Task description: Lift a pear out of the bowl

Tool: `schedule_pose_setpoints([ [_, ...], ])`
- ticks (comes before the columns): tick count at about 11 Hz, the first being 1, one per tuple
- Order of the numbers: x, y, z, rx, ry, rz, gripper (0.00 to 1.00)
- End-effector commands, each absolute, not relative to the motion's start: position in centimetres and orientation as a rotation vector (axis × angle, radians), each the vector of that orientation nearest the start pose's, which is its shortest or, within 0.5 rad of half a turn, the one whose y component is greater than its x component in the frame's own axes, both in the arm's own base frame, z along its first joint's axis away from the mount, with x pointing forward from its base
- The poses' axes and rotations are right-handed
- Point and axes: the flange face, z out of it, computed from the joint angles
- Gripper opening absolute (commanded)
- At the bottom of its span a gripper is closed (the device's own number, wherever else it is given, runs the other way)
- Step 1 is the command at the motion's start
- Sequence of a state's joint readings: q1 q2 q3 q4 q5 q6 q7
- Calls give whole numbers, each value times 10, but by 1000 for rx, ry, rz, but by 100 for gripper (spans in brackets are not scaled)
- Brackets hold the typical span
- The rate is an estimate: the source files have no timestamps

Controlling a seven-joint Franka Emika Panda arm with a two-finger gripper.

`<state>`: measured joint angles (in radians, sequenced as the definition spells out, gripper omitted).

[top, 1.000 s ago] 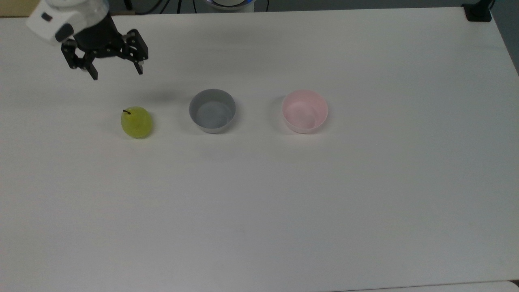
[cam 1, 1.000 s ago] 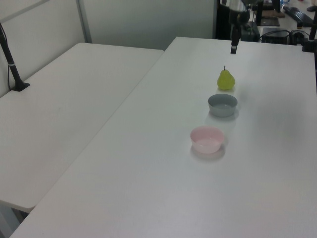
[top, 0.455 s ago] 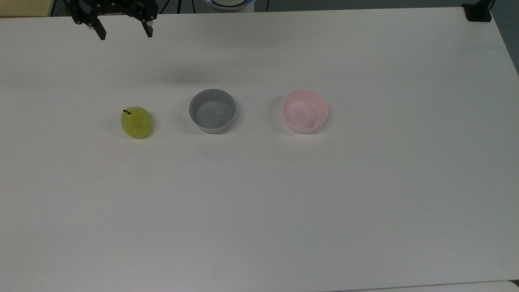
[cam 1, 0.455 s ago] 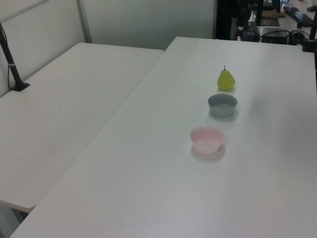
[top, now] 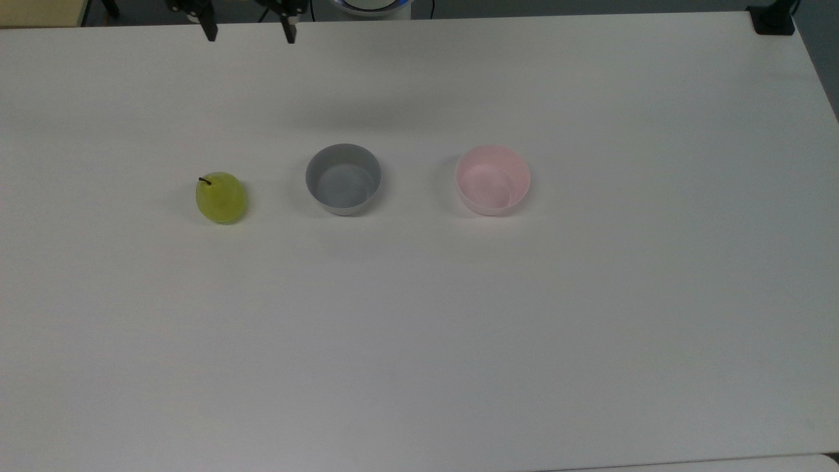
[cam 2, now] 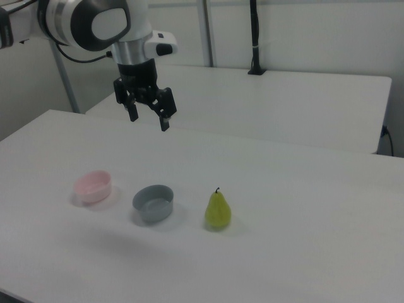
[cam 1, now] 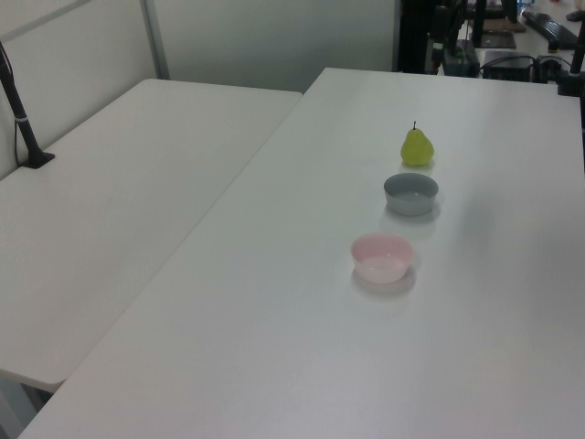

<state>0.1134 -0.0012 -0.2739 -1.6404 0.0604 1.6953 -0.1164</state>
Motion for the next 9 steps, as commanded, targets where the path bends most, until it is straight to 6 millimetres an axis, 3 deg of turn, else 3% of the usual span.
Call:
schedule_pose_setpoints([
  [1, 556, -51, 606, -3117, -75, -74, 100],
  [3, 559, -47, 601, -3114, -238, -65, 100],
  [9, 561, -51, 600, -3107, -217, -82, 100],
])
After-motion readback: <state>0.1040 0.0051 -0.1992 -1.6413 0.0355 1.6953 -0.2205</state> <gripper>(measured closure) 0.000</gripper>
